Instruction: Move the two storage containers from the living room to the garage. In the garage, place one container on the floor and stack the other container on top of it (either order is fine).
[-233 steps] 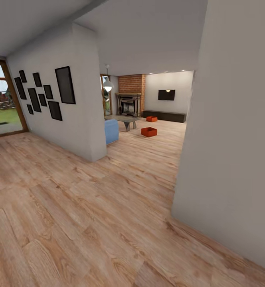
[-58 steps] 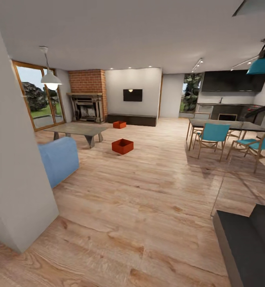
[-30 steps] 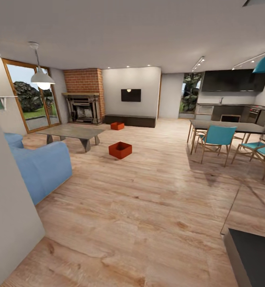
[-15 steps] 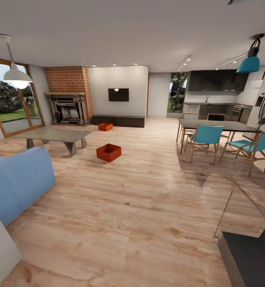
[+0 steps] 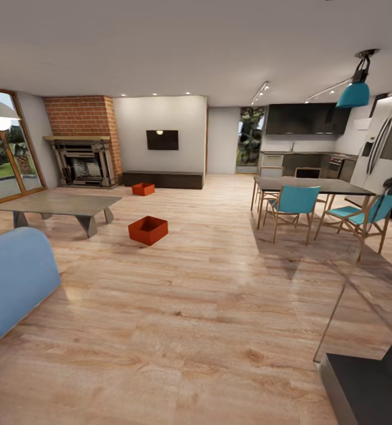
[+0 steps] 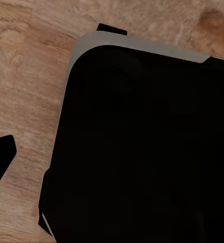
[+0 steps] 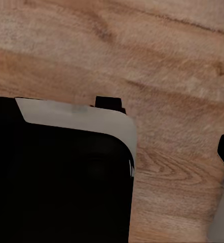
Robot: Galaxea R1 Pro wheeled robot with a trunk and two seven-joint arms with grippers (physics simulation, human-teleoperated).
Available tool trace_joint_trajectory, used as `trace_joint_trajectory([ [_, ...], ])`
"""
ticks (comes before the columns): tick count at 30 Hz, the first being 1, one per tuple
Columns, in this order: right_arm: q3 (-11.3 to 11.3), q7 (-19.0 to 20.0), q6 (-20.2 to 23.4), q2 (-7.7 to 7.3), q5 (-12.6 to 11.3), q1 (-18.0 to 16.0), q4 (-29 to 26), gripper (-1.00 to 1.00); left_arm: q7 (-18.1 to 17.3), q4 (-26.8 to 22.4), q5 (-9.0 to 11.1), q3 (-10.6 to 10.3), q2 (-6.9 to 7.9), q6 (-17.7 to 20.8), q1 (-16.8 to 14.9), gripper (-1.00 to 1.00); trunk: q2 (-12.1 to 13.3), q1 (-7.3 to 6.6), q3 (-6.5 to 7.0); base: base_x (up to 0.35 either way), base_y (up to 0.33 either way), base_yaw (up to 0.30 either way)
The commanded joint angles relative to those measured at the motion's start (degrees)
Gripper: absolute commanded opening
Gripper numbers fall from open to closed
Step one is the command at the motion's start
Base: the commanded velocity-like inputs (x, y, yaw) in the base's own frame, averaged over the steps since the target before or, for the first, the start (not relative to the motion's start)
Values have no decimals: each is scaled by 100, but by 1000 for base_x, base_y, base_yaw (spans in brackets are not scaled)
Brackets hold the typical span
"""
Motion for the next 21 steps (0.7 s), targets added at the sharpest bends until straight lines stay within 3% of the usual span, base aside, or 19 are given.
trace_joint_trajectory([
  [1, 23, -15, -24, 0, 31, -6, 13, 100, 6, -2, 27, -5, 0, -5, -2, 100, -3, 3, -6, 321, 0, -3],
  [21, 32, -18, -21, -20, 36, -6, 13, 100, 6, 0, 27, -1, -2, -5, -2, 100, -3, 3, -6, 321, 0, 0],
])
